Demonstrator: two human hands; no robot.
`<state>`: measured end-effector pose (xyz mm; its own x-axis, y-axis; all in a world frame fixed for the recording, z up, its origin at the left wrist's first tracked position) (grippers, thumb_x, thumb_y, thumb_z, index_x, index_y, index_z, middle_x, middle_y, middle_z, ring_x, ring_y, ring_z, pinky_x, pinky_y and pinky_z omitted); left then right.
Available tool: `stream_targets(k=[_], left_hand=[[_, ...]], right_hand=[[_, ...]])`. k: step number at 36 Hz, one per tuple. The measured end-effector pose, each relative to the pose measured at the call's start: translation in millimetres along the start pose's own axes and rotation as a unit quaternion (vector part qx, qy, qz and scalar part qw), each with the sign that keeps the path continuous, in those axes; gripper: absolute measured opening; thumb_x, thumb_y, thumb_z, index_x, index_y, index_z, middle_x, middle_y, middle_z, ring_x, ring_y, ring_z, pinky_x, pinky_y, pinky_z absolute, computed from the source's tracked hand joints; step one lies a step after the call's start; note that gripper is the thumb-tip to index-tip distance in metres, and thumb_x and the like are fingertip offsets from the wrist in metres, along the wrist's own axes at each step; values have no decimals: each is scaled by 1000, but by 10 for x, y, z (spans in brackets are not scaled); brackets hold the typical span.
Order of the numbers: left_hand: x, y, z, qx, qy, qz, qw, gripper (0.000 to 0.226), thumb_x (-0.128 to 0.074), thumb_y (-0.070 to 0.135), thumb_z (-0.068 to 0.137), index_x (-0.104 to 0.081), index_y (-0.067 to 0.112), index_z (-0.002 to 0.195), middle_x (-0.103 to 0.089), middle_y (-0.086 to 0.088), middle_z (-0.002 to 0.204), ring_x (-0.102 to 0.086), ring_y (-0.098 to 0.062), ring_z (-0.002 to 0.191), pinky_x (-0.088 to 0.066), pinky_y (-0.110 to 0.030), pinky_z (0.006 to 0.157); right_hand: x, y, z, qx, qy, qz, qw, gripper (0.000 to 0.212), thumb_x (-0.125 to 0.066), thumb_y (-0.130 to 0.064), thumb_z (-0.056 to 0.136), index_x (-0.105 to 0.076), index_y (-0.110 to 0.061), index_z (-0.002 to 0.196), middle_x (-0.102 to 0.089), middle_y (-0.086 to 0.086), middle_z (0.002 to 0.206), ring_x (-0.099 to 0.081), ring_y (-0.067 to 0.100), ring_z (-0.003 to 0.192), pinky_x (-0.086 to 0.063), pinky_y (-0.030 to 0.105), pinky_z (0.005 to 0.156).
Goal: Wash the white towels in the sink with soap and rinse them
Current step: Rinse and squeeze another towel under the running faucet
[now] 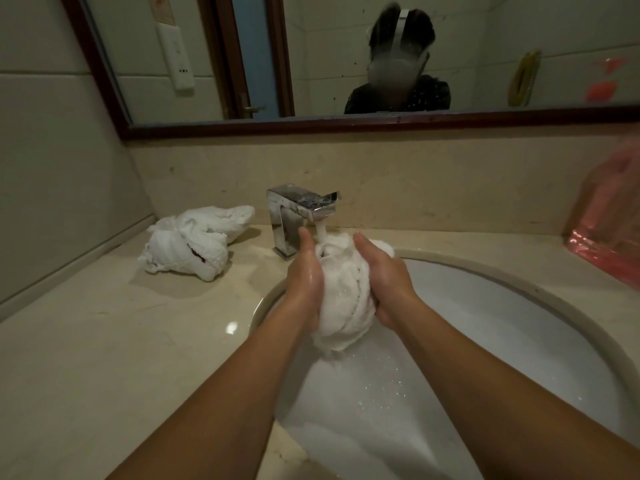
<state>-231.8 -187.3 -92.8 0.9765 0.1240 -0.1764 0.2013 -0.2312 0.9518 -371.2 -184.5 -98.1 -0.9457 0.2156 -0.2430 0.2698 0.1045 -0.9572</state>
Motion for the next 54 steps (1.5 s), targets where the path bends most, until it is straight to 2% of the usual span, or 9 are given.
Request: stream_targets(k=[8, 14, 21, 29, 33, 39, 45, 48, 54], left_hand=[[56, 185, -81, -98, 27, 18, 995, 91, -37, 94, 84, -79, 20, 117, -82, -1, 107, -77, -23, 105, -58, -45, 103], [131, -3, 264, -54, 24, -23, 998, 132, -51, 114, 41, -64, 30, 141, -73, -5, 134, -70, -33, 121, -54, -54, 106], [176, 126, 19, -47, 38, -100, 993, 98, -53, 97, 74, -72, 17, 128, -81, -9, 109, -79, -34, 99, -61, -54, 96], [393, 242, -74, -88, 172, -157, 969, 78, -51, 94, 81, -72, 20, 92, -78, -4, 100, -76, -27, 95, -62, -48, 95], [453, 242, -64, -90, 185, -219, 954, 77, -55, 91, 81, -76, 18, 95, -81, -2, 94, -79, -26, 89, -64, -47, 89], [397, 195, 24, -70, 105, -285, 950, 93, -57, 93, 77, -77, 13, 120, -82, -9, 107, -79, -35, 98, -62, -54, 94], [213, 252, -27, -61, -28, -246, 967, 98, -41, 93, 85, -72, 12, 132, -74, -22, 126, -71, -46, 117, -52, -59, 108], [120, 244, -100, -63, -75, -166, 981, 116, -58, 102, 63, -70, 13, 136, -71, -22, 132, -69, -46, 121, -48, -65, 111], [204, 203, -47, -124, 40, -49, 990, 127, -55, 111, 45, -67, 26, 138, -75, -5, 129, -73, -30, 117, -56, -53, 104]], right_hand=[[-153, -128, 11, 80, 49, -16, 995, 40, -67, -53, 98, -67, -19, 119, -79, 6, 107, -77, 25, 98, -63, 50, 93], [-204, -147, 22, 58, 46, 35, 997, 50, -55, -65, 97, -73, -22, 113, -80, 4, 109, -76, 26, 104, -59, 49, 101], [-346, -156, -68, 49, 32, -31, 998, 51, -48, -68, 100, -73, -26, 112, -79, 0, 107, -74, 23, 104, -58, 47, 101], [-330, 283, 249, -119, 8, -13, 993, 146, -38, -117, 27, -64, -27, 139, -75, 8, 124, -71, 38, 112, -57, 57, 100], [-366, 224, 81, -143, 25, 83, 986, 86, -54, -93, 78, -66, -24, 127, -81, 9, 104, -78, 39, 92, -63, 61, 81], [-221, 146, 57, -77, 156, 110, 979, 58, -63, -61, 99, -53, -18, 136, -71, 13, 119, -72, 38, 101, -63, 55, 91], [-282, 259, 242, -121, 24, 191, 974, 75, -55, -78, 86, -73, -13, 119, -77, 16, 116, -75, 42, 104, -58, 58, 98], [-270, 174, 166, -112, -64, 195, 972, 96, -54, -91, 78, -75, -11, 127, -75, 22, 124, -71, 47, 114, -50, 60, 109], [-185, 167, 188, -84, -20, 138, 987, 63, -83, -59, 76, -76, -19, 124, -78, 16, 119, -76, 42, 105, -57, 61, 100]])
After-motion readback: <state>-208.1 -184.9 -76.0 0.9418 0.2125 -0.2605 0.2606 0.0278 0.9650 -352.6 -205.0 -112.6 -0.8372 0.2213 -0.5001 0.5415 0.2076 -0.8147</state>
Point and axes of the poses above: each hand's wrist, its own z-axis towards the middle knuckle, its own x-axis out of the back of the hand, y = z × x, the point moved 6 cm from there along z, towards the middle knuckle
